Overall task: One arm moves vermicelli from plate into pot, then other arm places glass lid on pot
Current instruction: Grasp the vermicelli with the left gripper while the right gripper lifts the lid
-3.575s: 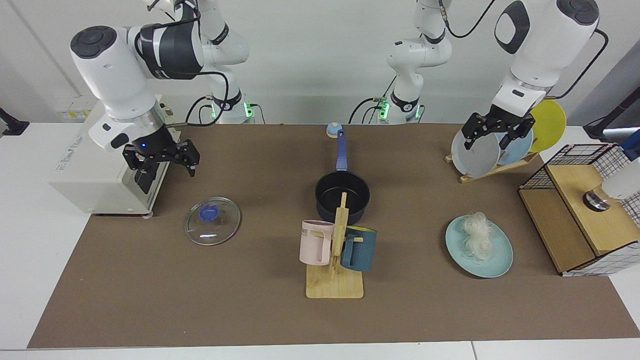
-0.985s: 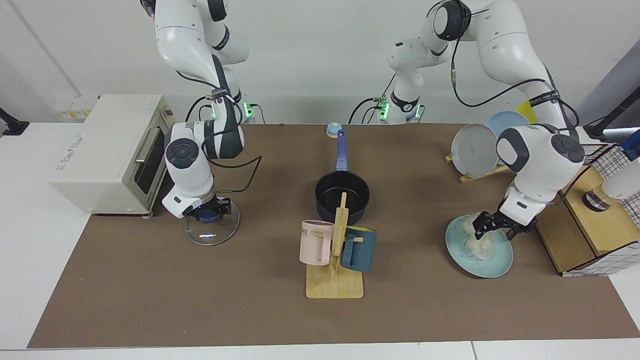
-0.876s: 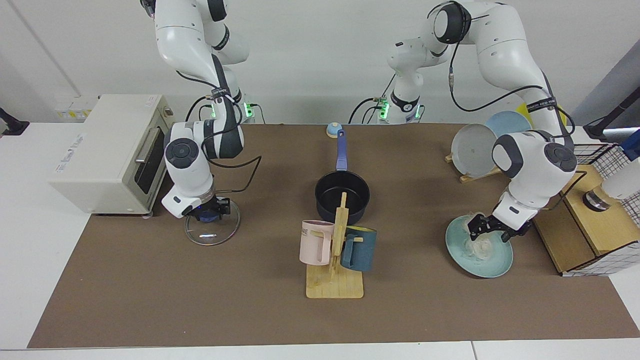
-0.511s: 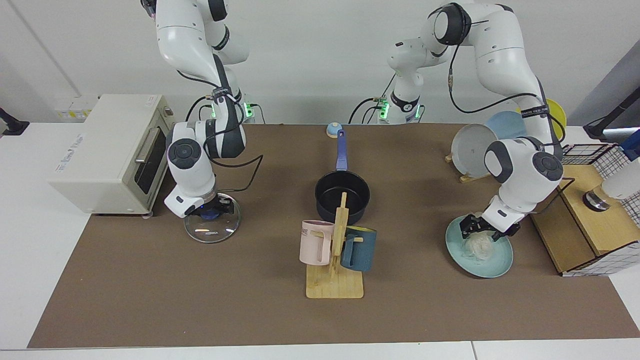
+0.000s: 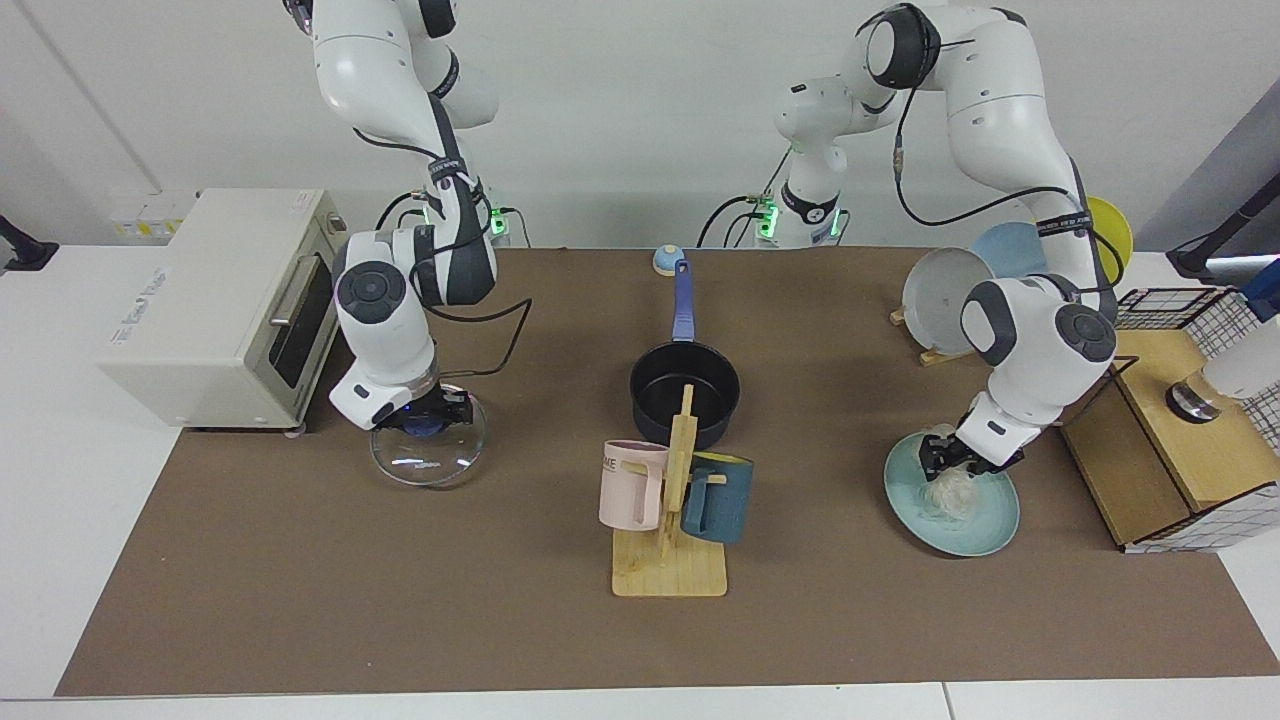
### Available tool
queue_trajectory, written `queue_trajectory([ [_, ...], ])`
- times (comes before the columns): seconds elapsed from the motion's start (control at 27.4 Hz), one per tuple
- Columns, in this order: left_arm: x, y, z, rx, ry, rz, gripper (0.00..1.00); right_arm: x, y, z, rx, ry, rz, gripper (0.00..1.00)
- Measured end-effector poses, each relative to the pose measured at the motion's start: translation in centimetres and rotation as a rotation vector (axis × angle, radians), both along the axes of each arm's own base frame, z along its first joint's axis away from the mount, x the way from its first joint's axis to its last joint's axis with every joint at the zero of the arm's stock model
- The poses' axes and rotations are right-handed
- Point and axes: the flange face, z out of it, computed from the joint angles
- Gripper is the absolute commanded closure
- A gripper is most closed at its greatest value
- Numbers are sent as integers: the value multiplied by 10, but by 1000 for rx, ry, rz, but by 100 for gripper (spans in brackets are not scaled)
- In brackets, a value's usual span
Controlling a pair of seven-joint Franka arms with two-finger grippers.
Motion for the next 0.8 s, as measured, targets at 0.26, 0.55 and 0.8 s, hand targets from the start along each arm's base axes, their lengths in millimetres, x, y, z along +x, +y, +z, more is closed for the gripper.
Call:
queue_trajectory([
  [0.26,-4,-32,5,-12,52,5,100,3,1,50,9,-71,-1,100],
  [0.55,-1,-50,90,-15,79,45,100,-5,6,97,61,-128,-20,100],
  [0.8,-34,-109,153,-26,70,134,100,-21,7,135,92,-137,-32,100],
])
